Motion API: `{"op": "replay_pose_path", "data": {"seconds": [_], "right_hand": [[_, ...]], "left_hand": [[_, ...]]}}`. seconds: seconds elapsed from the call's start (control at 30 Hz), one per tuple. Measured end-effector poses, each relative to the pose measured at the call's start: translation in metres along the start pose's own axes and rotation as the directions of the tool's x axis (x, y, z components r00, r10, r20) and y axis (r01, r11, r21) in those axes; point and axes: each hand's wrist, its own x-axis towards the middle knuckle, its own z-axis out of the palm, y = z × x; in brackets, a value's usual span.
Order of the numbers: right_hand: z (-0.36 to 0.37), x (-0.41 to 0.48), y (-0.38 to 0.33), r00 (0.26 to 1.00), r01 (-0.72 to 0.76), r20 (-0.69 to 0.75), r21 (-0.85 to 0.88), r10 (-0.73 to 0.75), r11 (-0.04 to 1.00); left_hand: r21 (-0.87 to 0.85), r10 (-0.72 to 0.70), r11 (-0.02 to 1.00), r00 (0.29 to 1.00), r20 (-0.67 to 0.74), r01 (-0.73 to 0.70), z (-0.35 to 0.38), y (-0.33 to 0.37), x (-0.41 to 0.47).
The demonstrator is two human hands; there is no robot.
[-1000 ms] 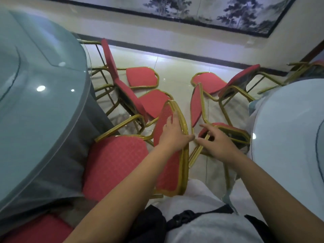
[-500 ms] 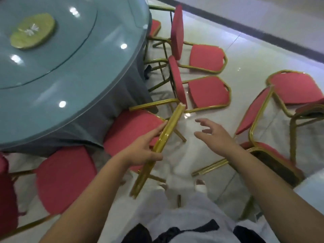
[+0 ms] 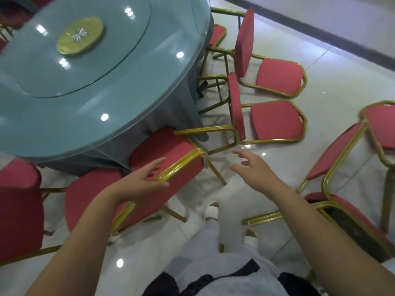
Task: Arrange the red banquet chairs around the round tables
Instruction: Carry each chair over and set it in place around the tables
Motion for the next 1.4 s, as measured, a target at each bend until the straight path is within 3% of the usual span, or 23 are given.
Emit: {"op": "replay_pose_path", "data": {"seconds": [0.1, 0.17, 0.27, 0.57, 0.83, 1.0, 1.17, 1.27, 1.4], "right_hand": [[0.005, 0.015, -0.007, 0.999, 0.035, -0.037, -0.122, -0.04, 0.992], [0.006, 0.025, -0.013, 0.995, 0.048, -0.075, -0.203, -0.064, 0.978], [0.005, 0.039, -0.017, 0.989, 0.035, -0.128, -0.302, -0.077, 0.953], [-0.017, 0.046, -0.005, 0.961, -0.176, -0.264, -0.356, 0.082, 0.918], [-0.086, 0.075, 0.004, 0.904, -0.301, -0.391, -0.296, 0.173, 0.906], [-0.162, 0.119, 0.015, 0.887, -0.272, -0.432, -0.2, 0.164, 0.941], [-0.289, 0.182, 0.037, 0.87, -0.248, -0.448, -0.038, 0.206, 0.968], [-0.372, 0.205, 0.037, 0.88, -0.24, -0.438, -0.079, 0.182, 0.968], [-0.474, 0.228, 0.03, 0.883, -0.273, -0.43, -0.145, 0.188, 0.951]], "left_hand": [[0.251, 0.175, 0.959, 0.971, -0.161, -0.132, 0.016, 0.035, 0.04], [0.448, 0.278, 0.875, 0.949, -0.152, -0.184, 0.025, 0.062, 0.064], [0.547, 0.337, 0.806, 0.935, -0.108, -0.227, 0.029, 0.083, 0.092], [0.494, 0.367, 0.805, 0.93, 0.022, -0.329, 0.01, 0.099, 0.164], [0.423, 0.349, 0.828, 0.929, 0.124, -0.368, 0.019, 0.164, 0.222], [0.437, 0.328, 0.821, 0.93, 0.165, -0.367, 0.027, 0.248, 0.274], [0.429, 0.314, 0.825, 0.929, 0.195, -0.369, 0.041, 0.366, 0.359], [0.386, 0.284, 0.855, 0.935, 0.212, -0.347, 0.051, 0.446, 0.406], [0.334, 0.366, 0.855, 0.918, 0.155, -0.397, 0.053, 0.544, 0.455]]}}
